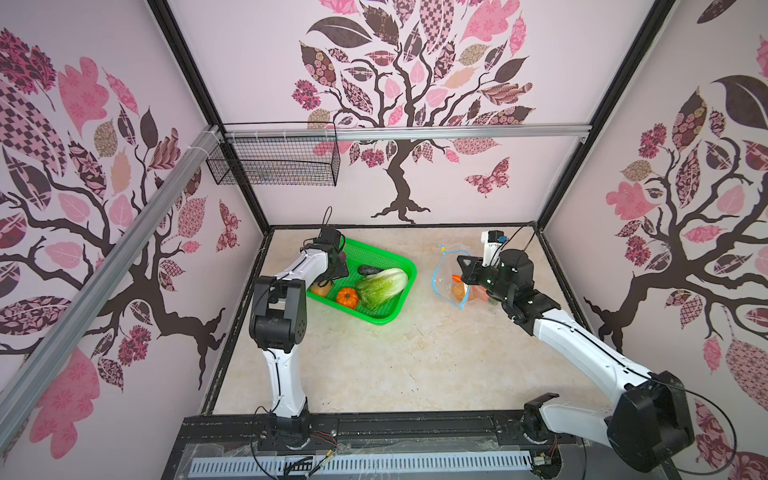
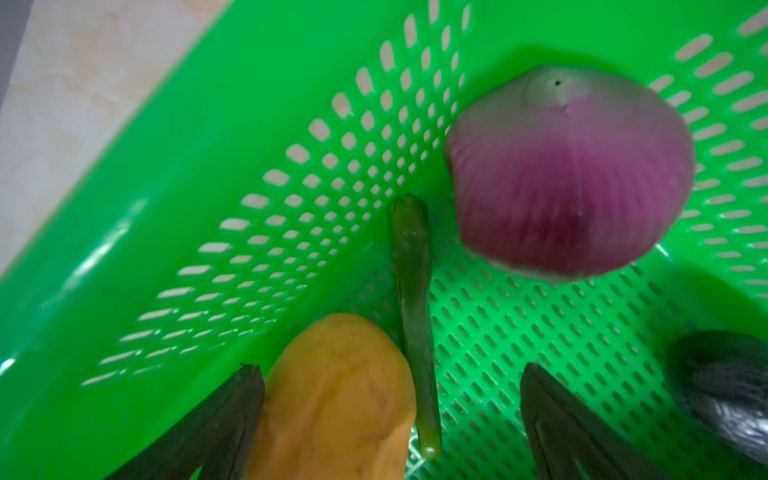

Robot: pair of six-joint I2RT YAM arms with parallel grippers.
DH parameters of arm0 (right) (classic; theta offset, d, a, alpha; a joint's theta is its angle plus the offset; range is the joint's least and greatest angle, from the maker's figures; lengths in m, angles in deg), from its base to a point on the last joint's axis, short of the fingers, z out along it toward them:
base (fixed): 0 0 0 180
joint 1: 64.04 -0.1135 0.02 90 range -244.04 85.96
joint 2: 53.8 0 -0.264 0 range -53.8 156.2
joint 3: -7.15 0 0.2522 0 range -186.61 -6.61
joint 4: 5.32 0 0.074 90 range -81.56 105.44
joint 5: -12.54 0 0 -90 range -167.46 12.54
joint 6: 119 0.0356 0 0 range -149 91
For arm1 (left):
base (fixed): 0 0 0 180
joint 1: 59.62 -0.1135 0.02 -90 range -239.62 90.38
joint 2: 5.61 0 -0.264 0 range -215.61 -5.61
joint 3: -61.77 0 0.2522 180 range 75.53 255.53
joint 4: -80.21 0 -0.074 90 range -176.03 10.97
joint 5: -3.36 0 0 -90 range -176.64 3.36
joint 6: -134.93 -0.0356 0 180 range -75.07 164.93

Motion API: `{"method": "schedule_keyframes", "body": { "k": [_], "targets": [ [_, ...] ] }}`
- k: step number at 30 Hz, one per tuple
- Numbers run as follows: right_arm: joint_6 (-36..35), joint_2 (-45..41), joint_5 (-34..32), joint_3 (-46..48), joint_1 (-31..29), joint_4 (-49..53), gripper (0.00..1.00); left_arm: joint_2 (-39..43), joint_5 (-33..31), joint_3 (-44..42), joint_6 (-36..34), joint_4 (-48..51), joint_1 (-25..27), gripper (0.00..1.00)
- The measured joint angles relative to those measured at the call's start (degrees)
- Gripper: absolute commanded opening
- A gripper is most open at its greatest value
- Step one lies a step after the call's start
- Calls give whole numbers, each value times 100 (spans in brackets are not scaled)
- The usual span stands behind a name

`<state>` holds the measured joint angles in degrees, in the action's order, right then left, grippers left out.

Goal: Place the food in the zip-top bag and seal the zipper
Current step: 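Lower the left gripper into the basket and grasp the yellow potato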

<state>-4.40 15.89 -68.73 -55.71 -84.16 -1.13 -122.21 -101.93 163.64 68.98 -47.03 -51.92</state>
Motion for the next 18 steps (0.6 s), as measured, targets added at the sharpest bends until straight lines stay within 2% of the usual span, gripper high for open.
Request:
{"method": "schedule_keyframes", "body": {
  "k": [9,18],
  "targets": [
    [-22,0,-2,0,0,-2,0,-262,332,83,-7,-24,4,98],
    [-24,0,-7,0,0,-2,0,-382,358,92,-76,2,4,91]
  ]
}}
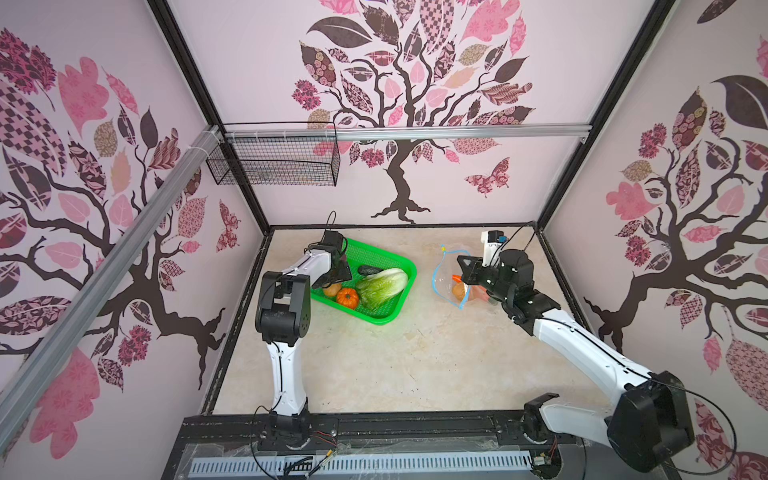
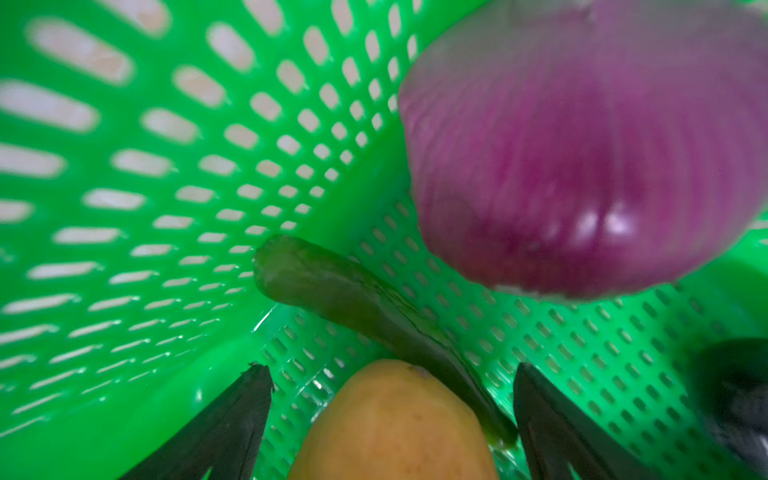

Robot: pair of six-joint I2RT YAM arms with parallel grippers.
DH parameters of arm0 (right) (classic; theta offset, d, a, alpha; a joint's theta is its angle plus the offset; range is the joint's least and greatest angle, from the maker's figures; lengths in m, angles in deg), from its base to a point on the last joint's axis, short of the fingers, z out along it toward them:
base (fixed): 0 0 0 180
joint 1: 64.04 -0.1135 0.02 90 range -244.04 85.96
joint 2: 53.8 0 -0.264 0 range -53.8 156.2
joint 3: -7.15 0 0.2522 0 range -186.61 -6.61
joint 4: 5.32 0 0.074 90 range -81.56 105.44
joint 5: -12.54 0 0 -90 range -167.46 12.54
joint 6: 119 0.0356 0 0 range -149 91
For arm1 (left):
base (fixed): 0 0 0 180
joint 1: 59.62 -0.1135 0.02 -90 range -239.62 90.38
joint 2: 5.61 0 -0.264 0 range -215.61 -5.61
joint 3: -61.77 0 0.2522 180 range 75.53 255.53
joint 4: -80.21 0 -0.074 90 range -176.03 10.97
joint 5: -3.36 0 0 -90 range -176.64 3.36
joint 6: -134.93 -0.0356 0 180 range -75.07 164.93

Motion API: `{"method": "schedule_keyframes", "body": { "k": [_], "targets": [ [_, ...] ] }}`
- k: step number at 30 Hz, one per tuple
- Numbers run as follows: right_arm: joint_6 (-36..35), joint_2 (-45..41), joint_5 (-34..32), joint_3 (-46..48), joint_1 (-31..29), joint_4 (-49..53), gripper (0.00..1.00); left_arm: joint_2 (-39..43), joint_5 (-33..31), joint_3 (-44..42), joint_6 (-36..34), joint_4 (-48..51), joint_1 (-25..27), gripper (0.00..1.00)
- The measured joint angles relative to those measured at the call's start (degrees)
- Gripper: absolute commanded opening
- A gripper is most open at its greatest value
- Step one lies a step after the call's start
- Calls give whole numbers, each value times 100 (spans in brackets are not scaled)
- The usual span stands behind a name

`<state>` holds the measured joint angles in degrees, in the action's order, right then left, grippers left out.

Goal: Place the food in the zip-top bag and seal the zipper
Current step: 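Lower the left gripper into the basket and grasp the yellow potato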

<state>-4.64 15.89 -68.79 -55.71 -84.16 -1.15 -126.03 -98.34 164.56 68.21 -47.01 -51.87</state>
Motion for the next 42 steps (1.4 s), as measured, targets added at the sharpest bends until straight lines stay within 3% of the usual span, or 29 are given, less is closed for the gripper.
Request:
{"method": "schedule_keyframes", "body": {
  "k": [12,15,19,22,31,42],
  "targets": [
    [2,0,-9,0,0,0,0,98,24,-190,26,138,0,88],
    [2,0,-9,0,0,0,0,170,50,-245,28,177,0,78],
    [2,0,-9,0,0,0,0,232,127,-262,24,192,0,56],
    [2,0,-9,0,0,0,0,254,175,-264,26,203,2,47],
    [4,0,-9,0,0,0,0,568,197,-275,17,232,7,46],
    [2,0,-9,0,0,0,0,1617,597,-385,-90,214,74,45]
  ]
}}
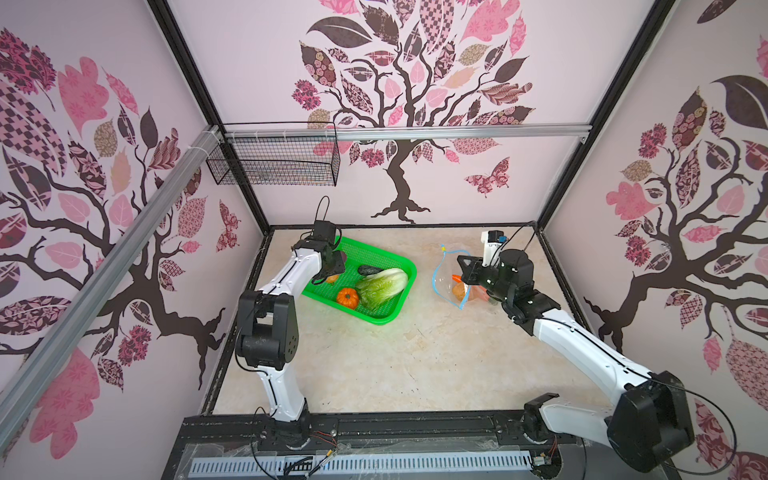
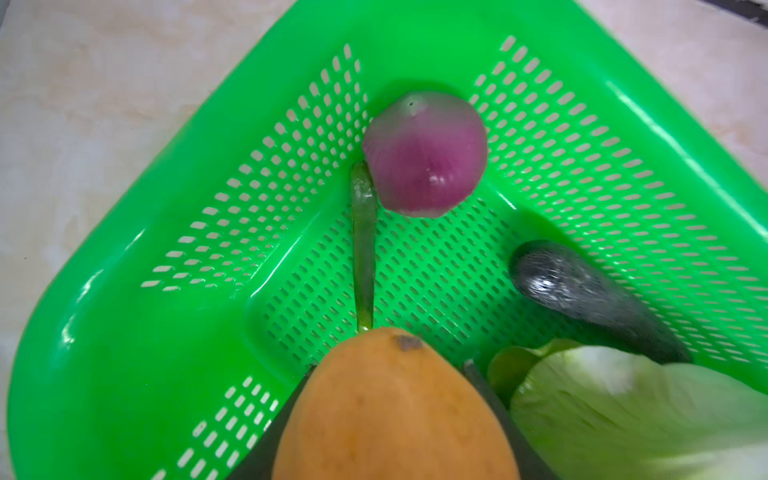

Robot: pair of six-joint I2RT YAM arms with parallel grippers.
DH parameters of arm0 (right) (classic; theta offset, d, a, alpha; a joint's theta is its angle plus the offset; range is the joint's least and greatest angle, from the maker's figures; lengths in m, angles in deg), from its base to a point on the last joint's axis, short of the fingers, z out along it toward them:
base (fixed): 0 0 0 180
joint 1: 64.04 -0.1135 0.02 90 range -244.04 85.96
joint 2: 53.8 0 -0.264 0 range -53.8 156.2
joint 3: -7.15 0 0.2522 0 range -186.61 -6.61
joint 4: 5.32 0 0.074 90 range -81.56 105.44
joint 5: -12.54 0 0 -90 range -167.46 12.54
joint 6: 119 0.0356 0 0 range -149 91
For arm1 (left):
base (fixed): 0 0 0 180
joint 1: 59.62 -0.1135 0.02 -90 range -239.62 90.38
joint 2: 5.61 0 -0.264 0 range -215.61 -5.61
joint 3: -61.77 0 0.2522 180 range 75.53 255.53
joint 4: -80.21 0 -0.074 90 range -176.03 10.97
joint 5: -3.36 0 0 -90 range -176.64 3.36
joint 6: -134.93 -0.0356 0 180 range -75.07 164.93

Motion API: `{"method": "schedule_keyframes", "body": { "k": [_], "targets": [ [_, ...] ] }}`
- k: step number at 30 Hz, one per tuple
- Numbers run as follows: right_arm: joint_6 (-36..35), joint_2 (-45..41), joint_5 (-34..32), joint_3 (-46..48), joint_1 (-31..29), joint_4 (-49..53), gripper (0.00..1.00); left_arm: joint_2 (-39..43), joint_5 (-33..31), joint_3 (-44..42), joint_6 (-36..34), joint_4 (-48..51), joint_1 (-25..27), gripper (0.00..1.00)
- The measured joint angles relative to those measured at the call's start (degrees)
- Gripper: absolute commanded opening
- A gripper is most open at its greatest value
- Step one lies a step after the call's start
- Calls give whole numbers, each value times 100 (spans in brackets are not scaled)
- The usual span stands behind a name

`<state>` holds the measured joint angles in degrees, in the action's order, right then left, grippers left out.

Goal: Place the food in the zip-top bag and seal the zipper
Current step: 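Carry the yellow potato with the left gripper into the bag mouth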

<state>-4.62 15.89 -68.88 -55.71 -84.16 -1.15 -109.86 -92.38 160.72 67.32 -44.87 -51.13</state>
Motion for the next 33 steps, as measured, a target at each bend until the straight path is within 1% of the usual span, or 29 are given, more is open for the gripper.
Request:
{"method": "schedule_keyframes", "body": {
  "k": [3,6,9,13,19,23,26,29,33],
  "targets": [
    [2,0,0,0,0,0,0,328,155,-96,-4,-92,175,45],
    [4,0,0,0,0,0,0,581,267,-160,-11,-236,461,46],
    [4,0,2,0,0,-2,0,831,535,-271,9,-492,793,45],
    [7,0,17,2,0,-4,0,1213,957,-573,81,-1008,1268,42],
    [4,0,66,2,0,-4,0,1580,1565,-944,197,-1934,2079,42],
    [4,0,96,2,0,-4,0,1589,1998,-992,192,-2483,2710,43],
    [2,0,116,2,0,-4,0,1545,2295,-984,157,-2828,3086,42],
    [0,-2,133,4,0,-4,0,1331,2538,-938,153,-3023,3268,42],
    [-2,-101,190,50,0,-9,0,741,2763,-741,177,-3143,3364,42]
  ]
}}
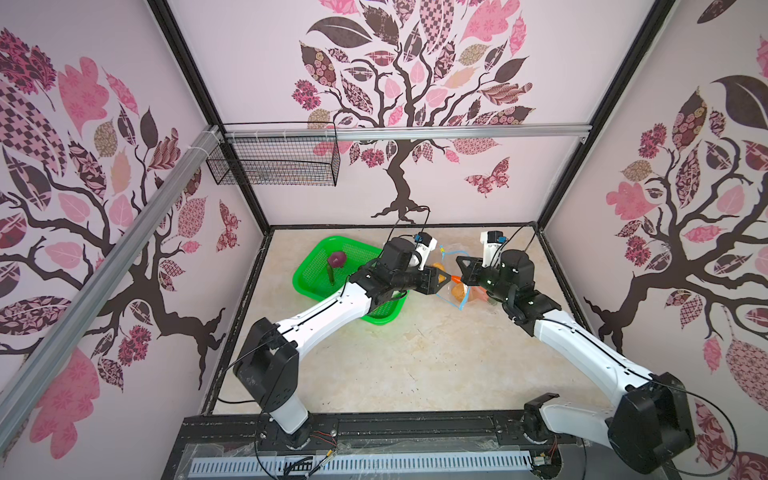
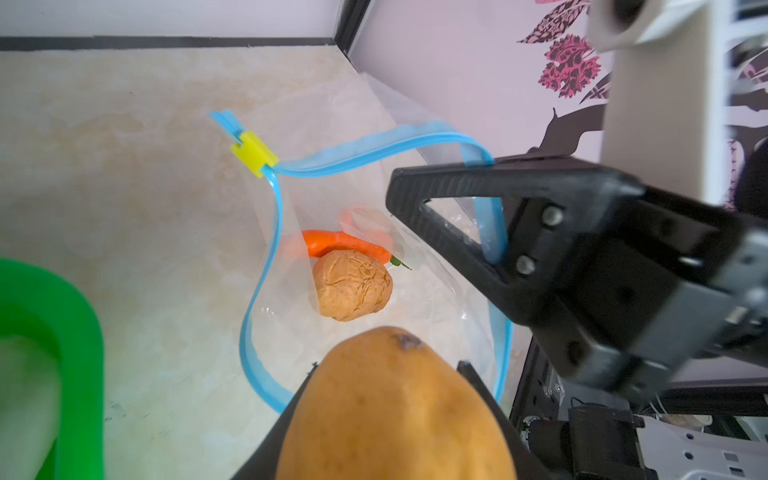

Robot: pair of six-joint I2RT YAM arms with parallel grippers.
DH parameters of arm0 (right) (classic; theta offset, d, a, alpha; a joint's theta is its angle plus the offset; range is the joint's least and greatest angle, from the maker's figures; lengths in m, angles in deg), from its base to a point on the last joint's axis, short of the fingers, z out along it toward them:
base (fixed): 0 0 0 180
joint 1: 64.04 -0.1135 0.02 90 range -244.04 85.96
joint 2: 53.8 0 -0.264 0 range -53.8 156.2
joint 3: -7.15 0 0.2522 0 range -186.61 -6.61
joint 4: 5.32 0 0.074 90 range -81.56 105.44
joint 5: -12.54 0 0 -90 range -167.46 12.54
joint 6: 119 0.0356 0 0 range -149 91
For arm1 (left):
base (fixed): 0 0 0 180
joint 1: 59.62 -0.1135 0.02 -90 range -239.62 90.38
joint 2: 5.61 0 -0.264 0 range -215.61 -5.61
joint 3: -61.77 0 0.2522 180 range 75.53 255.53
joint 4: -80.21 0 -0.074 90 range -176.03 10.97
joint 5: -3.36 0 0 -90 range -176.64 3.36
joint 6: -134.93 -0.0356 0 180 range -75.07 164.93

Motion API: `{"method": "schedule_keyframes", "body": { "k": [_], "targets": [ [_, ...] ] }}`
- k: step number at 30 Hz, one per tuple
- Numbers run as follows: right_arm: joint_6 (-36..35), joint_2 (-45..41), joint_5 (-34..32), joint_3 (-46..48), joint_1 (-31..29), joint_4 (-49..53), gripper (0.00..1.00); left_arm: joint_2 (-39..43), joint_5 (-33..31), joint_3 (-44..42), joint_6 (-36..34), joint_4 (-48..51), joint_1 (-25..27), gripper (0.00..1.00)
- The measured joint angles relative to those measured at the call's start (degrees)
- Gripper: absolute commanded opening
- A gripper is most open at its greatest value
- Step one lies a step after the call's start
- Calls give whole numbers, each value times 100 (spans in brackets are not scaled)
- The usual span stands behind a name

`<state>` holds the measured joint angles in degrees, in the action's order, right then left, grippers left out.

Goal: Place the food in the zip-top bag and seal the zipper
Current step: 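Carry the yellow potato with the left gripper into the bag mouth, then open the left gripper to drop the yellow potato into the bag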

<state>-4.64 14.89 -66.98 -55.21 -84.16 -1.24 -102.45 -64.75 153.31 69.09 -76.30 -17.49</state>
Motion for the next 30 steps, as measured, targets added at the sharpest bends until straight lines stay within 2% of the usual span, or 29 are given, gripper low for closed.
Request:
{"method": "schedule_keyframes", "body": {
  "k": [9,16,18,22,25,30],
  "targets": [
    [-59,-201,367,66,0,-210,0,-979,125,776,271,170,74,43],
    [-87,-201,658,74,0,-306,0,-1182,-417,1272,481,402,157,46],
    [-90,-201,697,74,0,-304,0,-1244,-566,1307,553,481,164,51],
    [-105,-199,732,74,0,-302,0,-1333,-730,1307,684,623,164,73],
    [-114,-199,730,74,2,-295,0,-1344,-776,1307,756,713,164,80],
    [-127,-195,643,74,2,-238,0,-1296,-758,1307,776,850,164,83]
  ]
}}
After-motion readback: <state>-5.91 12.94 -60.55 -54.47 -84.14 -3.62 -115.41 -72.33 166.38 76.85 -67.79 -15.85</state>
